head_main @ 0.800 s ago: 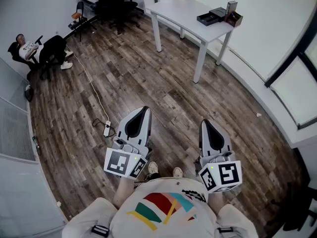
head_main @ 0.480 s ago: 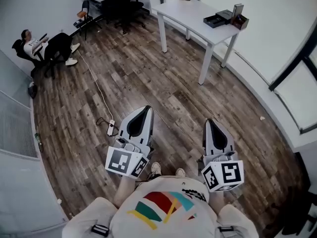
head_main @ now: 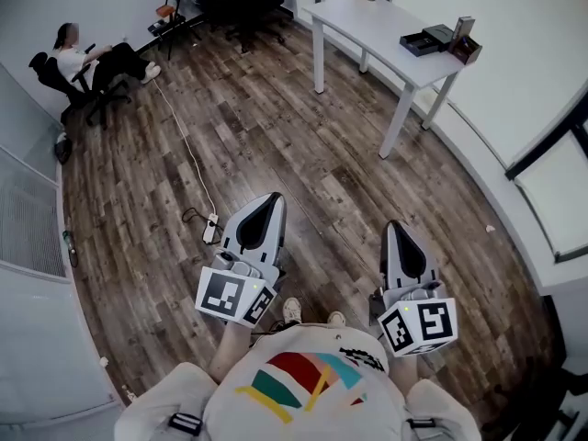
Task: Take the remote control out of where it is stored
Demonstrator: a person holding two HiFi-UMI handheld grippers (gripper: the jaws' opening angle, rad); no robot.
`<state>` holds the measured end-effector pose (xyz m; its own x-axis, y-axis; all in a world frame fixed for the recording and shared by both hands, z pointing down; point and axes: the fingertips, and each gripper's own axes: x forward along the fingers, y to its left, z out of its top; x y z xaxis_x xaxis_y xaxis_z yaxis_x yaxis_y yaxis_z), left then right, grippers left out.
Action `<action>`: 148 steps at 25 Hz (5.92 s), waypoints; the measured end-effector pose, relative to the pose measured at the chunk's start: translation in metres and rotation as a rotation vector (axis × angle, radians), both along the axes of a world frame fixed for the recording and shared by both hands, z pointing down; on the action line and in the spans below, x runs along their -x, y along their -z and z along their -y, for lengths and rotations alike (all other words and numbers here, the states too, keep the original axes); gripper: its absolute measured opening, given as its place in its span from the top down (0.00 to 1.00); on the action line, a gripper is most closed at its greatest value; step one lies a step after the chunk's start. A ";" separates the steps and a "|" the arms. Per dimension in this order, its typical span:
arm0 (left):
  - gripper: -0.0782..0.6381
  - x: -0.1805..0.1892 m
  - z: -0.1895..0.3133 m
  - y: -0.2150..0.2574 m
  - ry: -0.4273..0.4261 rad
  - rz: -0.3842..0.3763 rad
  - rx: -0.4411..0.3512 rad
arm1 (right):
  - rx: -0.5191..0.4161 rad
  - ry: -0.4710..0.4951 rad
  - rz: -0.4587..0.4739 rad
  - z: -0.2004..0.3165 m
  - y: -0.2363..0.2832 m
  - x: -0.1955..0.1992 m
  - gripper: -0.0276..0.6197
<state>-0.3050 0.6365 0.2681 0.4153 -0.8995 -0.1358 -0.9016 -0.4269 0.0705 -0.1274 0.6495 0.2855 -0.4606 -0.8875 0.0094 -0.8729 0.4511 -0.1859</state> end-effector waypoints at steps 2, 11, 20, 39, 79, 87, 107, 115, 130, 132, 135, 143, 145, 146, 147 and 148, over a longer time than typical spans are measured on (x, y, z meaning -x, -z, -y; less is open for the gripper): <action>0.88 0.015 0.001 -0.002 0.011 -0.012 -0.001 | 0.007 0.000 0.000 0.003 -0.001 0.012 0.97; 0.88 0.084 -0.001 -0.007 0.022 -0.041 0.000 | 0.057 -0.031 0.001 0.012 -0.018 0.067 0.97; 0.88 0.087 0.062 -0.032 -0.042 -0.070 0.057 | 0.107 -0.096 -0.021 0.061 -0.035 0.069 0.97; 0.88 -0.012 0.299 0.007 -0.174 0.013 -0.030 | 0.055 -0.208 0.067 0.284 -0.023 -0.029 0.97; 0.88 -0.064 0.648 -0.004 -0.204 -0.078 0.032 | 0.113 -0.290 -0.114 0.594 -0.029 -0.080 0.97; 0.88 -0.081 0.681 -0.022 -0.220 -0.094 0.091 | 0.166 -0.316 -0.098 0.630 -0.038 -0.100 0.97; 0.88 -0.162 0.887 -0.014 -0.187 0.042 0.063 | 0.100 -0.067 -0.006 0.873 -0.048 -0.132 0.97; 0.88 -0.245 0.954 -0.030 -0.335 0.028 0.079 | 0.059 -0.199 0.003 0.937 -0.045 -0.205 0.97; 0.88 -0.348 1.055 -0.009 -0.591 -0.102 0.140 | 0.022 -0.621 -0.044 0.949 -0.019 -0.302 0.97; 0.88 -0.365 1.062 -0.012 -0.603 -0.086 0.146 | 0.021 -0.654 -0.026 0.950 -0.019 -0.312 0.97; 0.73 -0.393 1.063 -0.025 -0.612 -0.022 0.160 | 0.035 -0.676 -0.023 0.945 -0.026 -0.325 0.97; 0.55 -0.474 1.046 -0.139 -0.716 0.166 0.482 | 0.196 -0.700 0.020 0.927 -0.076 -0.367 0.97; 0.48 -0.485 1.045 -0.176 -0.706 0.243 0.603 | 0.217 -0.711 0.030 0.925 -0.084 -0.377 0.97; 0.47 -0.490 1.044 -0.190 -0.705 0.289 0.640 | 0.222 -0.718 0.034 0.924 -0.086 -0.382 0.97; 0.47 -0.495 1.043 -0.200 -0.706 0.329 0.667 | 0.227 -0.724 0.039 0.924 -0.088 -0.388 0.97; 0.47 -0.498 1.042 -0.208 -0.707 0.359 0.691 | 0.231 -0.729 0.044 0.923 -0.090 -0.392 0.97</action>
